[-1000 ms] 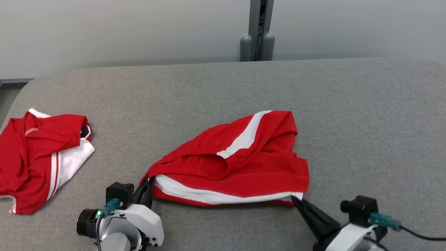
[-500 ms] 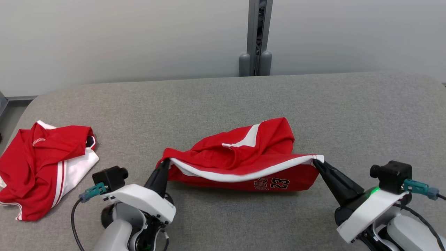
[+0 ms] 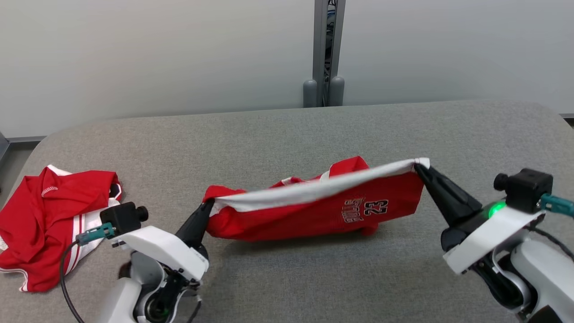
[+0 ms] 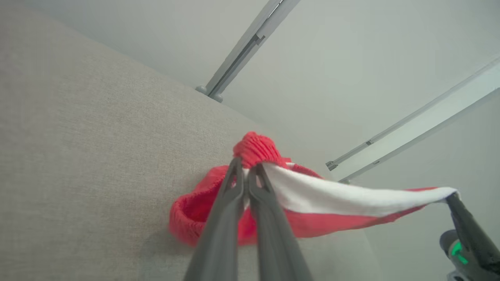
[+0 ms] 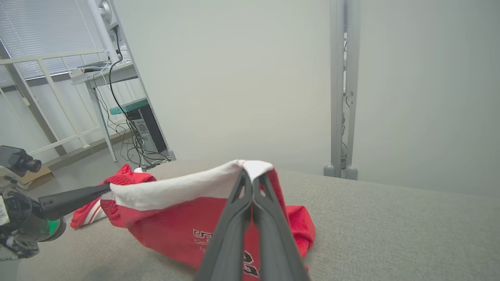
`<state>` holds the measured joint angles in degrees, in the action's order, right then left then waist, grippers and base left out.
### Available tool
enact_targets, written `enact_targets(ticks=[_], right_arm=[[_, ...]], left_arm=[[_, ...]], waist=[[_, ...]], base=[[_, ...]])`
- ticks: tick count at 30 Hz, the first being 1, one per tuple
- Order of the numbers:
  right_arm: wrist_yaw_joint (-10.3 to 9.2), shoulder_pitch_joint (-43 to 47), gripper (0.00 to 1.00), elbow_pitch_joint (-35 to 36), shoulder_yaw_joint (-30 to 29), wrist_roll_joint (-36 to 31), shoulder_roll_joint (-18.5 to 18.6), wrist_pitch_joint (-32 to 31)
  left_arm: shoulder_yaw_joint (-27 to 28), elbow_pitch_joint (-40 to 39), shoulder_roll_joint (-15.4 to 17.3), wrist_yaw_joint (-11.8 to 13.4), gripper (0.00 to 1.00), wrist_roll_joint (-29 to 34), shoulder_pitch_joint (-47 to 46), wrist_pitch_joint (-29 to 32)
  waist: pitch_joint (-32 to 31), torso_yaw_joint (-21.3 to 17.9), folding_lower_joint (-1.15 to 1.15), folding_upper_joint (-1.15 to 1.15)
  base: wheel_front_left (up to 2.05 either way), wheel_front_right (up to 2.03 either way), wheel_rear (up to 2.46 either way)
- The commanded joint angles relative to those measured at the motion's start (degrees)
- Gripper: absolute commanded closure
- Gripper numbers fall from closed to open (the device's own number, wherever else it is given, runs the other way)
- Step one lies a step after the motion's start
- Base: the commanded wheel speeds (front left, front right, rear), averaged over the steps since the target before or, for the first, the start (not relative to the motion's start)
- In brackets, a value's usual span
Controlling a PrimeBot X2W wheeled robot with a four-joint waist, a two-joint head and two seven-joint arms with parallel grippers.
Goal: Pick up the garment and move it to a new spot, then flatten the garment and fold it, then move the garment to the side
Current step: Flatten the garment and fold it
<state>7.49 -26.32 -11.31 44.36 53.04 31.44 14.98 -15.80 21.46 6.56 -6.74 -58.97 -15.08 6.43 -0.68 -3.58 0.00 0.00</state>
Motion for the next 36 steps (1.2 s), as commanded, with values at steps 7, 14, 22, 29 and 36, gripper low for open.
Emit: enact_targets(ticks=[7,14,22,29,36], right_arm=[[0.01,-6.39,1.0,-0.99,-0.56,2.51,1.47,-0.65],[0.01,-13.3,1.0,-1.5,0.08,6.88,1.59,-3.47],[0.01,-20.08,1.0,-2.59,2.92,10.97,1.71,-5.79],[0.01,-22.94,1.0,-4.21,5.49,13.03,2.6,-5.02],[0.01,-24.45,1.0,-6.07,7.15,15.2,2.87,-4.02]], left_arm=[[-3.54,-2.16,5.86,2.29,1.0,3.51,-1.45,8.05],[-1.49,-8.25,6.45,2.58,1.0,-8.26,-5.81,23.5],[5.51,-16.67,4.67,7.99,1.0,-26.14,-9.9,35.25],[15.32,-14.5,1.28,15.93,1.0,-28.68,-12.89,25.12],[15.82,-9.97,0.74,20.54,1.0,-26.53,-14.48,20.9]], waist=[[-0.27,-0.49,0.0,0.0],[-0.98,-0.39,0.0,0.0],[-1.93,-0.42,0.0,0.0],[-1.73,-0.66,0.0,0.0],[-1.08,-0.44,0.0,0.0]], base=[[0.0,0.0,0.0],[0.0,0.0,0.0],[0.0,0.0,0.0],[0.0,0.0,0.0],[0.0,0.0,0.0]])
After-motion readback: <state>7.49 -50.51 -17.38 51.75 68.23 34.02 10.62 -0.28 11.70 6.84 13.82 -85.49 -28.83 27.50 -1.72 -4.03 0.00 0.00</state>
